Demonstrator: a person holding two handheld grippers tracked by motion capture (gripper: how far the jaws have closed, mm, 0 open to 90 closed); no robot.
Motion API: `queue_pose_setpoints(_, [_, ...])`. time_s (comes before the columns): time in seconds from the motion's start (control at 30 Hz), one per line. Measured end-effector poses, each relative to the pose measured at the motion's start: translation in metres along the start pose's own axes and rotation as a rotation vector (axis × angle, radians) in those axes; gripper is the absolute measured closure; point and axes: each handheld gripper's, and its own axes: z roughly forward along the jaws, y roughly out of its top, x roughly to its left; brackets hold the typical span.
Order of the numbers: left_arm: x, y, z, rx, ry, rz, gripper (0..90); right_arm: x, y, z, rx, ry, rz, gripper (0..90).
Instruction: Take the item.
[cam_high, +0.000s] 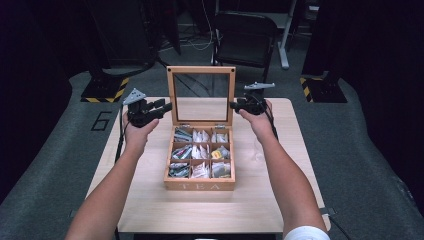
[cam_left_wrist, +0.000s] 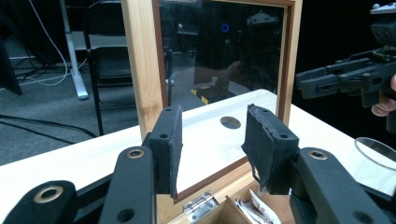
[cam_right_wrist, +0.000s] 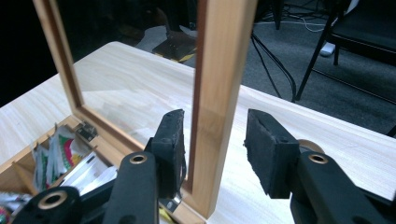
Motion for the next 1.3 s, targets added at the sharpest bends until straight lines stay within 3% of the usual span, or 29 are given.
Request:
queue_pose_setpoints(0.37, [-0.001, 0.001, -0.005, -0.015, 0.000, -0.003, 56.2, 0.019, -0.007, -0.024, -0.032, 0.035, -0.077, 55.9])
queue_pose_setpoints(0.6, [0.001, -0.002, -0.010, -0.019, 0.006, -0.008, 56.2, 0.033, -0.017, -0.041, -0.065, 0.074, -0.097, 53.9])
queue_pose_setpoints(0.73, [0.002, -0.002, -0.014, -0.018, 0.012, -0.010, 56.2, 0.041, -0.025, -0.047, -0.041, 0.097, -0.148, 54.5])
queue_pose_setpoints(0.97, [0.002, -0.001, -0.017, -0.018, 0.019, -0.013, 56.2, 0.048, -0.041, -0.054, 0.000, 0.114, -0.173, 57.9])
queue_pose_setpoints(1.13, [0.001, 0.000, -0.017, -0.020, 0.017, -0.011, 55.7, 0.052, -0.047, -0.058, -0.011, 0.134, -0.160, 57.9])
queue_pose_setpoints(1.3, [0.000, 0.000, -0.018, -0.021, 0.015, -0.008, 55.7, 0.058, -0.053, -0.062, -0.017, 0.148, -0.185, 58.5])
